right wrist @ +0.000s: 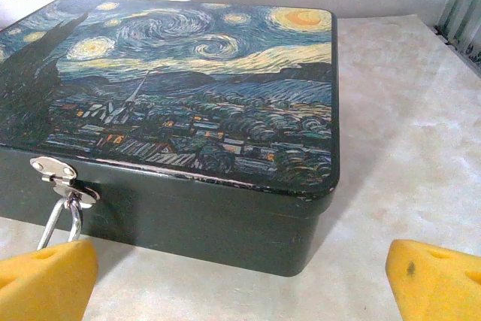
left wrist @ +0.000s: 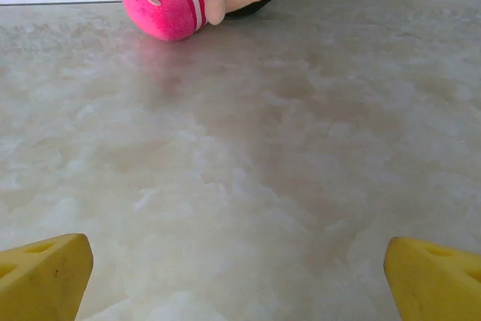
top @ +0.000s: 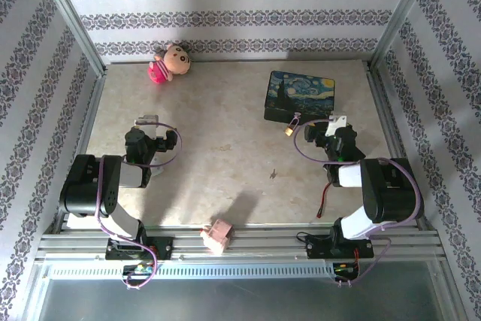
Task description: Unlock the padlock with the key
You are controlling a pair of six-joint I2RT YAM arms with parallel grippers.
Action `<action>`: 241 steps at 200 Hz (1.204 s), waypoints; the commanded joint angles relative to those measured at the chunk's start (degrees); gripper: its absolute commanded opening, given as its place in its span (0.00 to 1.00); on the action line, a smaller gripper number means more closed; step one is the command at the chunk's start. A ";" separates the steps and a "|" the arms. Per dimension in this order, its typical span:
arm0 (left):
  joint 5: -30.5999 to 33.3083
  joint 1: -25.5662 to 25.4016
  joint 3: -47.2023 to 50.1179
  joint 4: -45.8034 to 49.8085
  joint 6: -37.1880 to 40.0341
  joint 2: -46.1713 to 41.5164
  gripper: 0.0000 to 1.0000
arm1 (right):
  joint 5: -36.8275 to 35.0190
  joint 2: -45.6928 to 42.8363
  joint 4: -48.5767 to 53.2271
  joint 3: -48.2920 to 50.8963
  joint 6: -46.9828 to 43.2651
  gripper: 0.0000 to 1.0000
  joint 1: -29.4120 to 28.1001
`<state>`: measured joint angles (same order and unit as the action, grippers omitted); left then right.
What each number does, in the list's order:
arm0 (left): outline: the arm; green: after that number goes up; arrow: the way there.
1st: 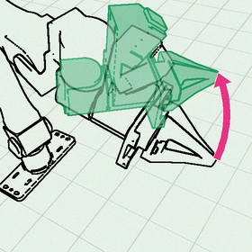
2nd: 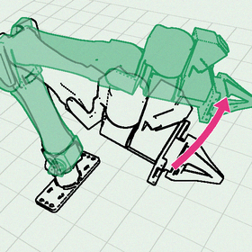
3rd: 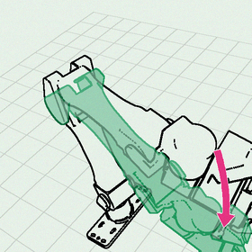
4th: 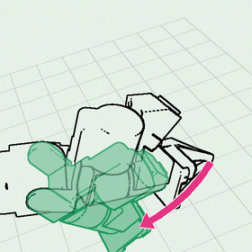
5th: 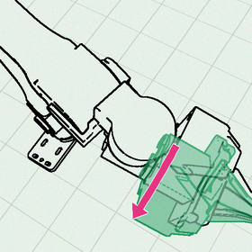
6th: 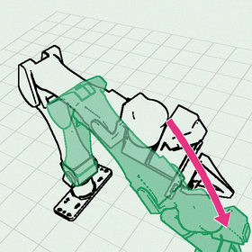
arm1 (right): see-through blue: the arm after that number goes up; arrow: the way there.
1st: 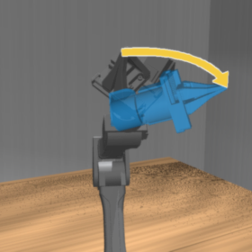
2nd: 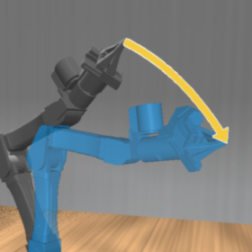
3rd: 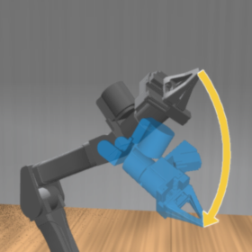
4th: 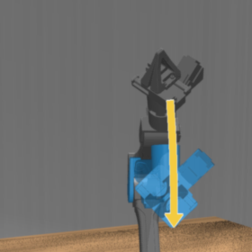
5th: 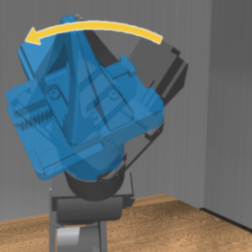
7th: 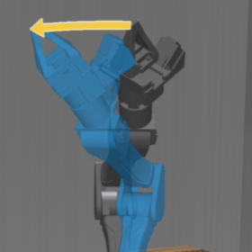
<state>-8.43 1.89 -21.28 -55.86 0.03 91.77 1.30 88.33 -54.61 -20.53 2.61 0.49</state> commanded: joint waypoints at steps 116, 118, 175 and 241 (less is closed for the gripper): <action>-0.45 -0.09 -0.61 0.92 0.74 -0.62 0.99 | -0.85 -0.52 -0.59 -0.82 -0.28 0.98 -0.49; -0.45 -0.12 -0.61 0.97 0.71 -0.62 0.99 | -0.79 -0.53 -0.59 -0.82 -0.27 0.98 -0.49; -0.54 -0.12 -0.70 1.02 0.65 -0.62 0.99 | -0.73 -0.53 -0.50 -0.82 -0.27 0.98 -0.49; 0.99 -0.13 -1.05 1.67 0.05 -0.62 0.99 | -1.86 -0.70 -0.64 -0.65 0.07 0.98 -0.49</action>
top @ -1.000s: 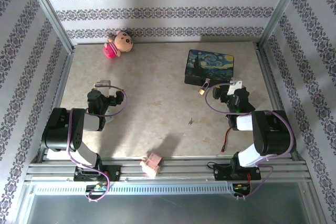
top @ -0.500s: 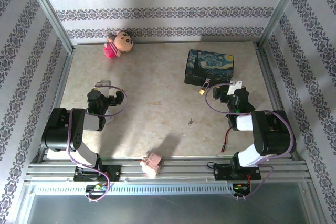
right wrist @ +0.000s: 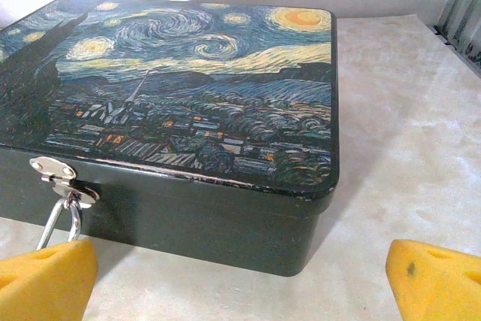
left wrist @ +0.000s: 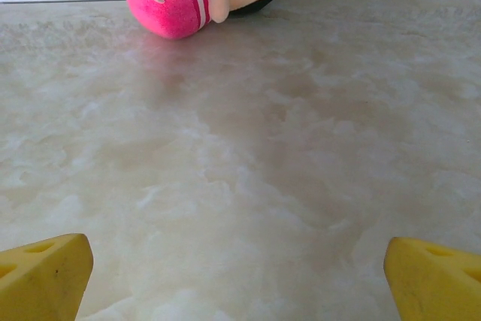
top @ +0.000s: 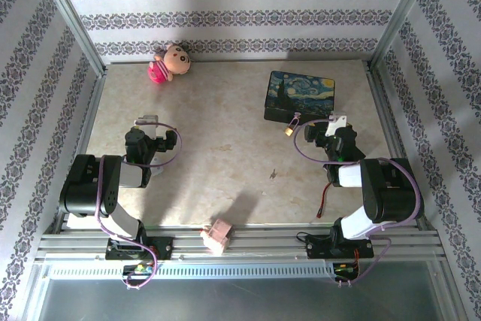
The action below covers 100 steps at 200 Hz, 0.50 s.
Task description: Unlock the padlock with the key
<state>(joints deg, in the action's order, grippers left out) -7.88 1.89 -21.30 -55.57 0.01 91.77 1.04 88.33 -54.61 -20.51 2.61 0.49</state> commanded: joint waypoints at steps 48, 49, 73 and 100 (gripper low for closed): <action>1.40 -0.04 -2.79 6.80 -0.49 -3.36 0.99 | -4.83 -3.47 0.43 -0.19 1.21 0.98 -0.49; 1.43 -0.04 -2.87 7.11 -0.51 -3.53 0.99 | -4.96 -3.67 0.63 -0.21 1.19 0.98 -0.49; 2.08 -0.04 -4.01 12.51 -0.53 -7.55 0.99 | -8.27 -8.08 6.50 -1.12 2.14 0.98 -0.49; 6.23 -0.04 -3.93 16.30 -1.95 -13.05 0.99 | -13.86 -13.92 18.04 -4.18 4.86 0.98 -0.49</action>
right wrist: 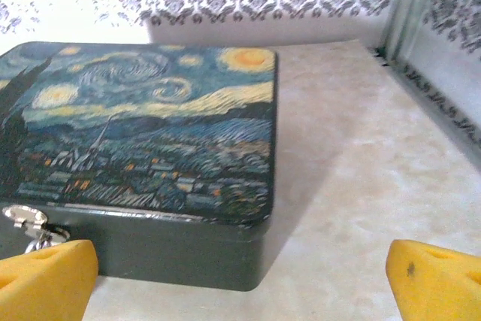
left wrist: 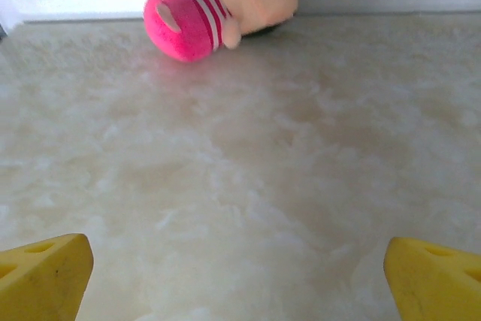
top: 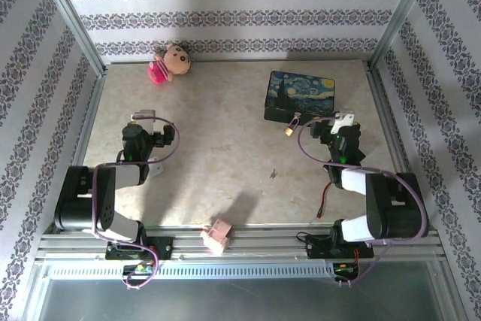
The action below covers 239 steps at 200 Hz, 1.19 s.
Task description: Unlock the padlock with the key
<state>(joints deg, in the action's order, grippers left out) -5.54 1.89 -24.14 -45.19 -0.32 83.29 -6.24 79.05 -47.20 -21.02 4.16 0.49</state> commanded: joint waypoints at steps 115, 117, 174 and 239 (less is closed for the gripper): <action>4.48 -7.48 -17.40 23.44 -31.13 -3.49 0.99 | -0.05 -5.28 52.07 -27.61 17.36 0.94 1.96; 4.49 -7.92 -17.88 23.69 -31.36 -2.98 0.99 | 0.23 -4.99 52.59 -28.19 17.48 0.94 2.03; -2.27 -19.38 -34.32 23.77 -37.78 14.35 0.99 | 8.73 7.62 59.49 -41.24 20.26 0.86 5.78; -10.28 -27.70 -55.60 28.06 -38.40 33.40 0.86 | 15.91 21.95 60.21 -51.17 21.65 0.73 8.47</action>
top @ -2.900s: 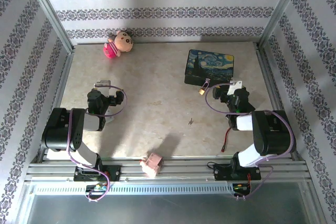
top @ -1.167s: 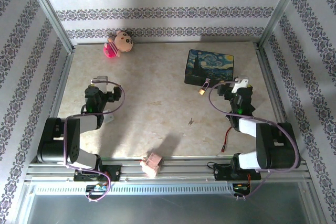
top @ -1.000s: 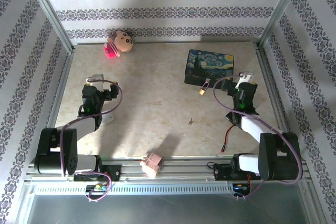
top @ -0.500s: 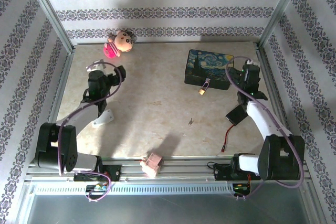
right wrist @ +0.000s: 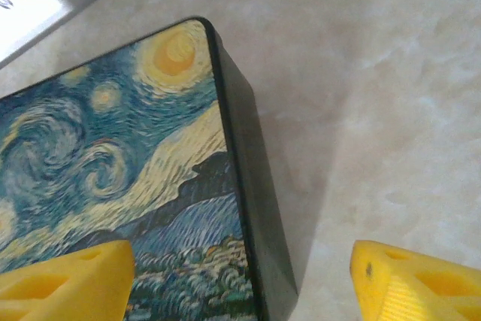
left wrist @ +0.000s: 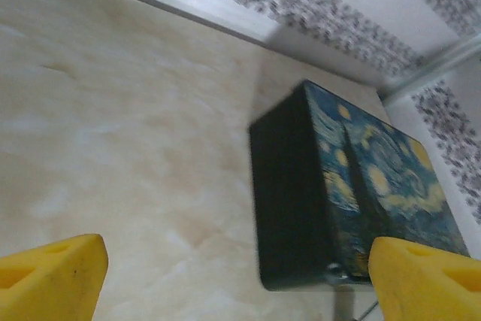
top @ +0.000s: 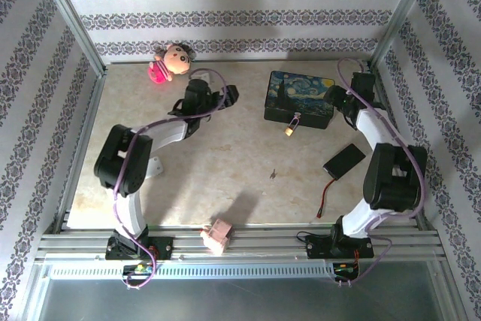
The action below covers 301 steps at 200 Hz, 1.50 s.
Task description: Unlock the padlock with the key
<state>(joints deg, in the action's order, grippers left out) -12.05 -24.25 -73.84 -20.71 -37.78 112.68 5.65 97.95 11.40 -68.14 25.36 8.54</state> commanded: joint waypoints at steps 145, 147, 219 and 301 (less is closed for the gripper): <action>-5.16 -7.12 -25.05 16.97 5.29 18.25 0.58 | 12.22 15.33 4.91 -14.37 -1.17 0.53 -6.34; -4.88 -7.13 -24.40 16.54 5.25 17.81 0.57 | 12.37 15.31 4.98 -14.45 -1.17 0.53 -6.54; 5.63 -7.04 0.39 8.01 5.94 -0.95 0.42 | 13.77 16.61 9.53 -18.87 -2.78 0.51 -17.41; 16.56 -7.13 24.74 1.79 -3.88 -17.40 0.43 | 14.01 26.12 14.79 -34.20 -2.37 0.51 -29.52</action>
<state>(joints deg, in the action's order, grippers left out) 5.13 -29.89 -52.73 -12.78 -39.00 97.73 13.21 120.90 24.36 -96.27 22.55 -15.90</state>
